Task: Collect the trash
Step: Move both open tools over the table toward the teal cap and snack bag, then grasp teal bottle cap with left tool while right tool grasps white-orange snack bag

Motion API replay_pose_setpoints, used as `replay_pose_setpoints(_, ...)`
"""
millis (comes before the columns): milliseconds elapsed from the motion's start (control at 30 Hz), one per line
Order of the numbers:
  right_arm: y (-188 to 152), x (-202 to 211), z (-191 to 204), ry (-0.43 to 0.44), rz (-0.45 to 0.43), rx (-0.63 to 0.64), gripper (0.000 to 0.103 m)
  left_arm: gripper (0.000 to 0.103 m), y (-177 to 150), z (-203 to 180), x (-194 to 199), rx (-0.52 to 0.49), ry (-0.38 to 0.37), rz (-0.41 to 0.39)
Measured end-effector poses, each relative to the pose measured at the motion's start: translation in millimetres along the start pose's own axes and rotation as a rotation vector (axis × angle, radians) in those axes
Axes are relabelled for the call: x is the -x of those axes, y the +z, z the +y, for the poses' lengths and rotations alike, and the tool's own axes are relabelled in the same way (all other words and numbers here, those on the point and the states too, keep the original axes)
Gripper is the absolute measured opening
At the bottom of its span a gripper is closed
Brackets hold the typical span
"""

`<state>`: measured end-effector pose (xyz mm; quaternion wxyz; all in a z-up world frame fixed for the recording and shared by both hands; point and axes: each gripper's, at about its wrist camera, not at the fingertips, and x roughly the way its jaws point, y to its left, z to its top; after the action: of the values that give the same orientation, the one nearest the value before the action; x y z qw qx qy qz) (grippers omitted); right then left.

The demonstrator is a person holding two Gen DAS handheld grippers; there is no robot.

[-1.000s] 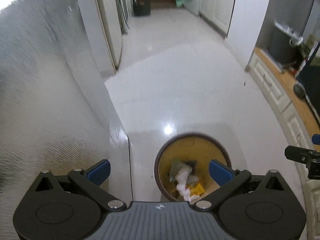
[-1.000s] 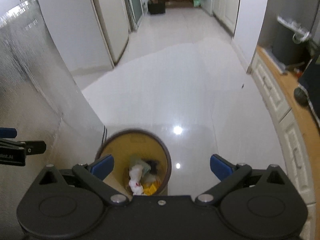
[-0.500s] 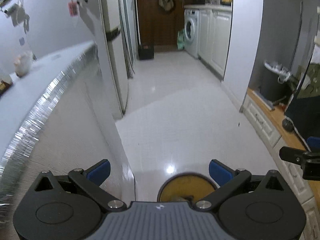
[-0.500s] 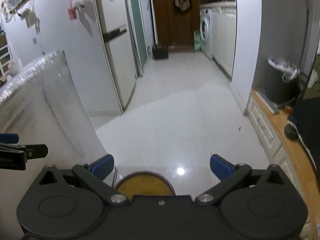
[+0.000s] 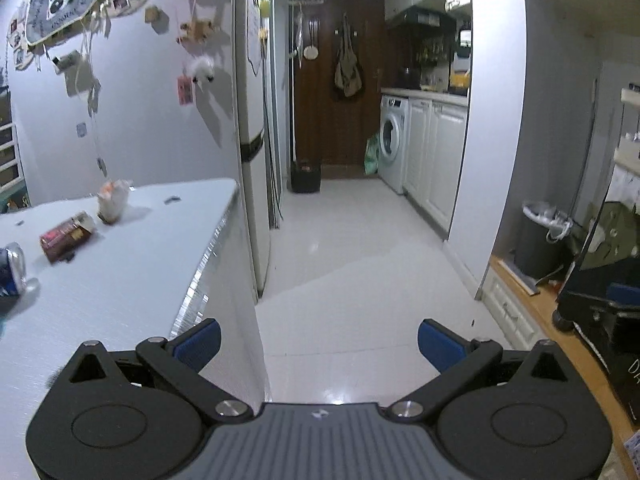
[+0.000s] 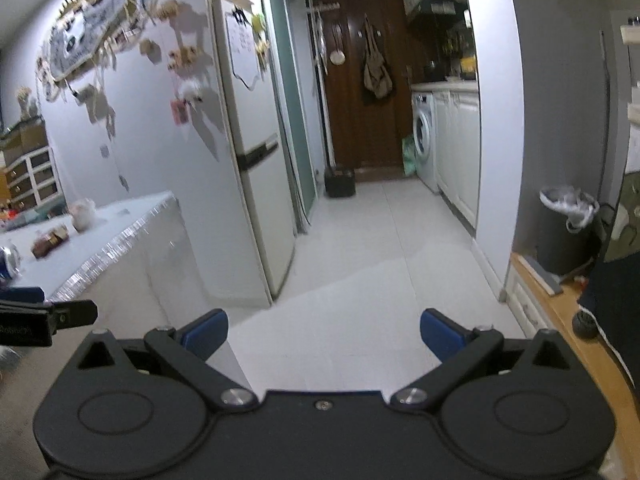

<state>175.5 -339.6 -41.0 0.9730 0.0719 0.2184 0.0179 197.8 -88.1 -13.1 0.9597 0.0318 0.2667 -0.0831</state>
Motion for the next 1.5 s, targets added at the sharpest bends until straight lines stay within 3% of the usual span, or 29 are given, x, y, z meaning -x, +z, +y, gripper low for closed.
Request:
replay_pose_setpoints(467,55,37,102,0.172,-0.142,0.131,0.103,0.103,32,67,99,-0.097,0.077,-0.179)
replay_pose_setpoints(767,79,24,182,0.285,-0.155,0.222,0.103,0.103,48,154,122,-0.078,0.158,-0.227)
replay_pose_setpoints(1067,91,-7,249,0.384,-0.115,0.296,0.103,0.103,29,267,88,0.084,0.301,-0.152)
replay_pose_setpoints(1167,96,-20,266,0.416,-0.111,0.302,0.103,0.103,18,291,69,0.118,0.269,-0.114)
replay_pose_setpoints(1300,108,-47,291,0.484,-0.073,0.278,0.103,0.101,7,305,42,0.091,0.25,-0.068)
replay_pose_setpoints(1500,121,-85,331,0.489,-0.051,0.338,0.103,0.096,-10,320,9,0.034,0.204,-0.009)
